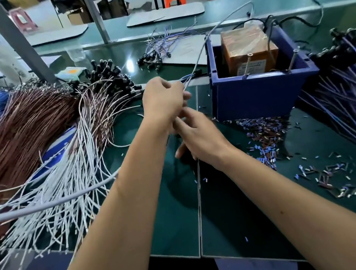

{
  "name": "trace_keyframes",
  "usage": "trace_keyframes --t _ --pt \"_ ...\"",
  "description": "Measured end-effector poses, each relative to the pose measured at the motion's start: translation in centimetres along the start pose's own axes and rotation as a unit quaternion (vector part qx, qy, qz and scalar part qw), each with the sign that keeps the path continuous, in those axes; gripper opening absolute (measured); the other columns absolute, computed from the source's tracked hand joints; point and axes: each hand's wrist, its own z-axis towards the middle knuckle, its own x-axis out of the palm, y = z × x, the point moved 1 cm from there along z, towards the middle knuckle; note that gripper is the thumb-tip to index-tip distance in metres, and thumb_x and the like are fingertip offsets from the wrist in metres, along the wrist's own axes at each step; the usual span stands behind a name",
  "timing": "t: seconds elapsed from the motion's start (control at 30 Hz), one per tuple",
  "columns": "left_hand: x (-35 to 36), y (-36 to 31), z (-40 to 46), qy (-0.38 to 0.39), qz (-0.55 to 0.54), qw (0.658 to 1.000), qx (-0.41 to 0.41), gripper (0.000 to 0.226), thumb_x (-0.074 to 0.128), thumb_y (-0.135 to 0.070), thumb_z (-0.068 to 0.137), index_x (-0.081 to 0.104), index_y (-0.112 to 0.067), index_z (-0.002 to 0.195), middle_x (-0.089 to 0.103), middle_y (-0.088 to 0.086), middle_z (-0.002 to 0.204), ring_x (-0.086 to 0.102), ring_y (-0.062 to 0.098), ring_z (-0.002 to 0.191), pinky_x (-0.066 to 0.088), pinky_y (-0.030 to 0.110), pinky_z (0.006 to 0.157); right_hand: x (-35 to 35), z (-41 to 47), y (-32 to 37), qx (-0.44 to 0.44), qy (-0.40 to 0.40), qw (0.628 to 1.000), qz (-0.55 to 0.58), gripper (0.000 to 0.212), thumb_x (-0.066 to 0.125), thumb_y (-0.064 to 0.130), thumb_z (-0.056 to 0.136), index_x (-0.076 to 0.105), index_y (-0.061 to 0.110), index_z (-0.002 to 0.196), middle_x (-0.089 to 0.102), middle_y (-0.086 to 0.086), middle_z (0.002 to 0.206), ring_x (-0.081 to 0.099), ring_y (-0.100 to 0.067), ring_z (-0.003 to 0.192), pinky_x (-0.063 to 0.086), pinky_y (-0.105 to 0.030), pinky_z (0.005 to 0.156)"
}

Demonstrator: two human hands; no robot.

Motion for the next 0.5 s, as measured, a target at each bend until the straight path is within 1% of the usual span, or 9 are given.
trace_keyframes --t 0.03,0.1,0.13,0.17,0.23,0.3,0.37,0.43,0.5 --pt "0.2 -0.3 -0.3 -0.01 -0.053 0.998 -0.018 0.009 0.051 -0.009 0.092 0.059 -0.008 0.086 0.071 -0.002 0.062 0.061 0.015 0.054 0.051 0.031 0.055 -0.1 -0.2 0.0 -0.017 -0.002 1.0 0.015 0.024 0.049 0.037 0.109 0.06 0.016 0.113 0.068 0.0 0.09 0.072 -0.02 0.061 0.041 -0.021 0.044" --pt "0.2 -0.9 -0.7 -0.048 -0.133 0.989 -0.036 0.015 0.049 -0.004 0.09 0.06 -0.003 0.099 0.061 -0.006 0.053 0.05 0.009 0.044 0.041 0.022 0.048 -0.5 -0.7 0.0 -0.045 -0.014 0.998 0.03 0.025 0.051 0.034 0.109 0.064 0.014 0.116 0.063 0.012 0.085 0.062 -0.005 0.07 0.042 -0.018 0.059" --pt "0.1 -1.3 -0.9 -0.065 -0.176 0.981 -0.038 0.015 0.048 -0.002 0.09 0.058 -0.003 0.1 0.058 -0.005 0.055 0.046 0.008 0.043 0.037 0.022 0.047 -0.7 -1.0 0.1 -0.052 -0.017 0.998 0.043 0.025 0.051 0.032 0.11 0.065 0.012 0.117 0.061 0.015 0.084 0.058 0.0 0.073 0.041 -0.017 0.064" --pt "0.1 -1.7 -1.2 -0.075 -0.221 0.972 -0.036 0.012 0.047 -0.003 0.09 0.054 -0.003 0.1 0.055 -0.003 0.061 0.044 0.008 0.044 0.035 0.024 0.046 -0.9 -1.3 0.3 -0.053 -0.017 0.996 0.063 0.025 0.05 0.029 0.11 0.066 0.01 0.116 0.061 0.016 0.083 0.056 0.001 0.076 0.041 -0.018 0.066" --pt "0.5 -2.7 -1.9 -0.076 -0.295 0.952 -0.018 0.009 0.045 -0.004 0.093 0.047 -0.006 0.101 0.049 0.001 0.07 0.04 0.009 0.047 0.032 0.025 0.045 -1.6 -2.0 0.8 -0.048 -0.012 0.992 0.112 0.03 0.047 0.023 0.112 0.066 0.001 0.109 0.063 0.006 0.081 0.057 -0.005 0.075 0.044 -0.024 0.07" --pt "1.0 -3.9 -2.7 -0.071 -0.341 0.937 0.008 0.009 0.044 -0.002 0.096 0.042 -0.008 0.102 0.045 0.002 0.072 0.038 0.009 0.051 0.031 0.024 0.044 -2.4 -2.5 1.7 -0.039 0.002 0.984 0.174 0.032 0.046 0.02 0.112 0.063 -0.007 0.104 0.064 -0.001 0.078 0.061 -0.007 0.068 0.047 -0.029 0.073" --pt "1.2 -5.2 -3.2 -0.071 -0.373 0.925 0.023 0.008 0.046 -0.003 0.099 0.043 -0.007 0.105 0.047 0.003 0.074 0.04 0.01 0.053 0.032 0.024 0.044 -3.4 -2.8 2.5 -0.035 0.022 0.969 0.242 0.024 0.046 0.014 0.111 0.059 -0.004 0.104 0.065 -0.006 0.076 0.065 -0.012 0.063 0.053 -0.035 0.074" --pt "1.0 -6.6 -3.6 -0.071 -0.396 0.915 0.019 0.006 0.047 -0.007 0.104 0.045 -0.005 0.109 0.052 0.004 0.075 0.044 0.011 0.053 0.035 0.024 0.045 -4.8 -3.0 2.9 -0.042 0.039 0.958 0.282 0.017 0.048 0.01 0.11 0.056 0.001 0.098 0.063 -0.008 0.07 0.061 -0.018 0.056 0.057 -0.036 0.067" --pt "0.5 -7.8 -3.7 -0.068 -0.412 0.909 0.013 0.007 0.046 -0.011 0.107 0.047 -0.004 0.107 0.056 0.006 0.075 0.045 0.011 0.052 0.035 0.023 0.045 -6.6 -3.2 2.7 -0.064 0.051 0.967 0.24 0.017 0.05 0.012 0.109 0.057 0.006 0.096 0.058 -0.005 0.065 0.049 -0.016 0.048 0.053 -0.033 0.059"
